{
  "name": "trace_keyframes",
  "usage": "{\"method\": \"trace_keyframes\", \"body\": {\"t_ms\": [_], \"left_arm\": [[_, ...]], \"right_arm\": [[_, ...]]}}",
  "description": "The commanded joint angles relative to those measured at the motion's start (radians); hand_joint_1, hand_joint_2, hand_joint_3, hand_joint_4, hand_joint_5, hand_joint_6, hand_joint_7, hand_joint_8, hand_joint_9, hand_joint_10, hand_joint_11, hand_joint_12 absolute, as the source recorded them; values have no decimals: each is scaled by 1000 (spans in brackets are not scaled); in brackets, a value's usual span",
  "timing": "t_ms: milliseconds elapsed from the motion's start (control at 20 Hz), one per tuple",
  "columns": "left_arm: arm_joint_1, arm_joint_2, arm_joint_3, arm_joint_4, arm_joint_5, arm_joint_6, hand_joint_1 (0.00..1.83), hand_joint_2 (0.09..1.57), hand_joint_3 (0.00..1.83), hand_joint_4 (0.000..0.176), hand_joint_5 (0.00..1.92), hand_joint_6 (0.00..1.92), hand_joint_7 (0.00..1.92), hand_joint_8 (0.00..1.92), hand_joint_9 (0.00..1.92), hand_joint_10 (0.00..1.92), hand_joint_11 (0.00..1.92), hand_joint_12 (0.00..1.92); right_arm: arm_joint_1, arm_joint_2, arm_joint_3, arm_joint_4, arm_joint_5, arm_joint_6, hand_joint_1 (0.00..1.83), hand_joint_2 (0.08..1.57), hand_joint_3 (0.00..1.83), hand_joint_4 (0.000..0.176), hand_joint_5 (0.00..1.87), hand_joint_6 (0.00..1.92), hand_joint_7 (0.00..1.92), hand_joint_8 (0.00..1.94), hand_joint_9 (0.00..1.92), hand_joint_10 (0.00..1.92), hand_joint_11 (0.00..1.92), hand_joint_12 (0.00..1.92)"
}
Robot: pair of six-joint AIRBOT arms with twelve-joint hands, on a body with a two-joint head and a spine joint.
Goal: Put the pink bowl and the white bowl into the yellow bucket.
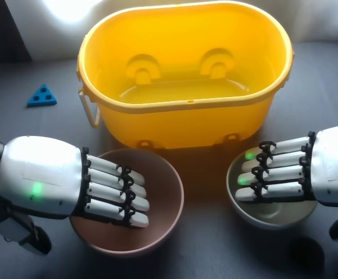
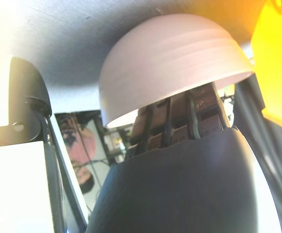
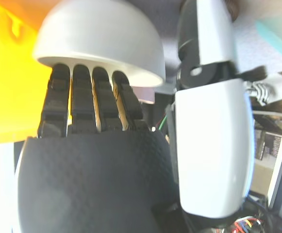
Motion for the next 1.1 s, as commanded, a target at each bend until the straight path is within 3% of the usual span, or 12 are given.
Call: {"method": "trace_keyframes", "body": {"t_ms": [0,300,500,600,650,700,800,850,900,950,1000,1050], "left_arm": [[2,2,4,-62,-56,-2,1030,991,0,0,0,0,0,0,0,0,0,0],[1,1,5,-62,-55,-4,1100,1014,5,0,0,0,0,0,0,0,0,0],[1,0,7,-62,-54,-6,1041,1085,30,0,3,1,2,1,0,0,25,13],[1,0,8,-62,-53,-7,1064,1144,0,0,77,16,95,16,77,20,0,343],[1,0,8,-62,-53,-7,1064,1144,0,0,77,16,95,16,77,20,0,343],[1,0,8,-62,-53,-7,1024,1210,8,0,162,19,201,17,178,32,0,564],[0,0,8,-62,-53,-8,997,1340,9,0,449,37,508,24,484,54,104,988],[0,0,8,-62,-53,-8,997,1340,9,0,449,37,508,24,484,54,104,988],[0,0,8,-62,-53,-9,1136,1289,0,0,689,41,753,32,727,61,377,927],[0,0,8,-62,-53,-9,1165,1231,0,0,712,1125,844,914,885,26,530,801],[0,0,8,-62,-53,-9,1172,1217,0,0,729,1333,858,1106,975,41,602,789],[0,0,8,-62,-53,-9,1323,1170,0,0,802,1268,916,1052,850,993,666,772]], "right_arm": [[10,8,5,41,66,-2,1124,933,1,0,0,0,0,0,0,0,0,0],[-18,8,11,40,67,-16,1127,922,0,0,0,0,0,0,0,0,20,9],[-33,6,11,40,67,-19,1100,933,1,0,20,8,0,0,0,0,56,34],[-39,5,11,40,67,-28,1128,973,2,0,65,5,40,4,29,4,1,384],[-39,5,11,40,67,-29,1128,973,2,0,65,5,40,4,29,4,1,384],[-39,5,12,40,67,-29,1122,995,4,0,175,24,163,20,122,28,0,654],[-39,5,12,40,67,-29,1110,1026,8,0,286,36,288,30,247,53,0,892],[-39,5,12,40,67,-29,1110,1026,8,0,286,36,288,30,247,53,0,892],[-39,5,12,40,67,-29,1157,1071,7,0,387,23,382,12,347,43,0,1033],[-39,5,12,40,67,-29,1226,1091,5,0,494,33,509,25,469,63,24,1177],[-39,5,12,40,67,-30,1265,1089,2,0,587,34,618,26,574,70,117,1189],[-40,5,12,40,67,-30,1309,1092,1,0,697,29,748,24,709,65,268,1150]]}}
